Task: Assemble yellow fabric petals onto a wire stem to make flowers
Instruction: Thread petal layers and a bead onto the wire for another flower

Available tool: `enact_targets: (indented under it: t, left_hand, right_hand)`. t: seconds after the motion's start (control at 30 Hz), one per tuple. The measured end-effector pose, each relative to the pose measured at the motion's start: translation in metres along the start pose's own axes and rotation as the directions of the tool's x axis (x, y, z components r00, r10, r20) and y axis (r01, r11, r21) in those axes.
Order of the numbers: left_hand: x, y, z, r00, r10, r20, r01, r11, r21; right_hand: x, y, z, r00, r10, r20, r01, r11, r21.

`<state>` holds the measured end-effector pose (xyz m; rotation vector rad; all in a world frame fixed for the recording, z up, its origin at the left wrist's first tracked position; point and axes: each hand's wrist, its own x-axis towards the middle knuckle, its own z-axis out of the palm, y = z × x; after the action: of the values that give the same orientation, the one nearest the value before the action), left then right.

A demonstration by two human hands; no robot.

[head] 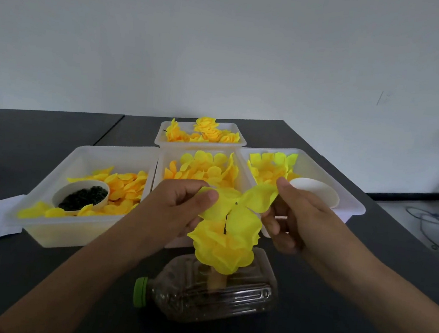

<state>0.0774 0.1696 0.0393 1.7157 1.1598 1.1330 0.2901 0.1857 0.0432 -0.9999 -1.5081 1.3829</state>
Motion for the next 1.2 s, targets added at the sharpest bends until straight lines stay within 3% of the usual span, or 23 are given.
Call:
enact_targets:
  t: [0.27,0.5,0.67,0.77,1.0,1.2]
  left_hand:
    - [0.011,-0.006,-0.007,0.977,-0.209,-0.035,0.201,0.966,-0.161]
    - [0.008,-0.014,-0.006,0.96,-0.28,0.002,0.279,0.958,-0.06]
    - [0.011,-0.016,-0.009,0.972,-0.233,-0.03,0.233,0.972,-0.01]
    - [0.013,-0.02,-0.009,0.982,-0.177,-0.068,0.181,0.983,0.045]
    - [0.019,-0.027,-0.009,0.999,0.032,-0.023,-0.023,0.946,0.324]
    - [0.024,-0.037,-0.016,0.998,0.015,0.069,-0.047,0.863,0.503]
  right_hand:
    - [0.016,-0.004,0.003,0.997,0.071,-0.034,-0.074,0.992,-0.098]
    - [0.02,0.006,0.003,0.991,-0.018,-0.134,-0.013,0.974,-0.228]
    - [0.017,0.015,0.005,0.973,-0.181,-0.144,0.122,0.931,-0.343]
    - [0.015,0.018,0.007,0.964,-0.21,-0.162,0.152,0.937,-0.315]
    - [0.011,0.02,0.003,0.977,-0.125,-0.175,0.079,0.966,-0.245]
    - [0.008,0.03,0.001,0.997,0.008,-0.082,-0.033,0.953,-0.303]
